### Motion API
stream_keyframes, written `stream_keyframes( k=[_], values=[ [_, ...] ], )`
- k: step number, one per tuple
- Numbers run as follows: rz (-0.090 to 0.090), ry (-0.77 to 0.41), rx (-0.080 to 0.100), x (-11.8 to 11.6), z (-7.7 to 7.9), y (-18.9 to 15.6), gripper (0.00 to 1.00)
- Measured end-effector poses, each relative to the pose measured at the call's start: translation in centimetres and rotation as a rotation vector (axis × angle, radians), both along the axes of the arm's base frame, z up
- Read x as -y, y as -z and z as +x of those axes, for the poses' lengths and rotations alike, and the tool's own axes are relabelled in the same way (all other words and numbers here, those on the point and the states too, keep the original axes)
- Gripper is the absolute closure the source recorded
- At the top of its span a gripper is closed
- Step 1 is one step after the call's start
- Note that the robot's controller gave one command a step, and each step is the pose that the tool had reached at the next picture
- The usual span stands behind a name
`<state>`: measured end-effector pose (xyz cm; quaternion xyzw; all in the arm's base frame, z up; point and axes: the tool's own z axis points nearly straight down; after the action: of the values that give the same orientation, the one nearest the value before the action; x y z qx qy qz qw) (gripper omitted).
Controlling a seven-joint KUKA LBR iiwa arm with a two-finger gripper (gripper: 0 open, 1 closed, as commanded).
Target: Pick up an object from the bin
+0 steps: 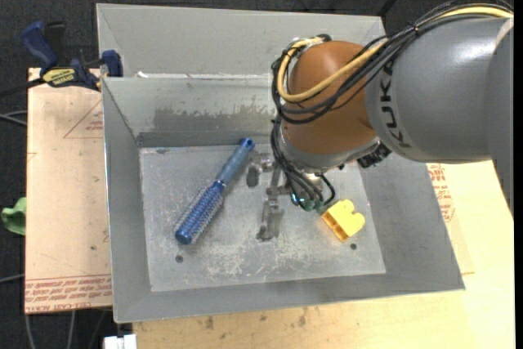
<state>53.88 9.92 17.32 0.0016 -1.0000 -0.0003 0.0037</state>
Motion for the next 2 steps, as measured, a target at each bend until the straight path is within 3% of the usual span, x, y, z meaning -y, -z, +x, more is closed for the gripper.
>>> stream_keyframes(
  k=[1,2],
  values=[
    [0.004,-0.27,0.006,-7.51,1.88,6.98,0.0],
    [0.003,-0.266,0.01,-7.25,2.07,6.7,1.0]
  ],
)
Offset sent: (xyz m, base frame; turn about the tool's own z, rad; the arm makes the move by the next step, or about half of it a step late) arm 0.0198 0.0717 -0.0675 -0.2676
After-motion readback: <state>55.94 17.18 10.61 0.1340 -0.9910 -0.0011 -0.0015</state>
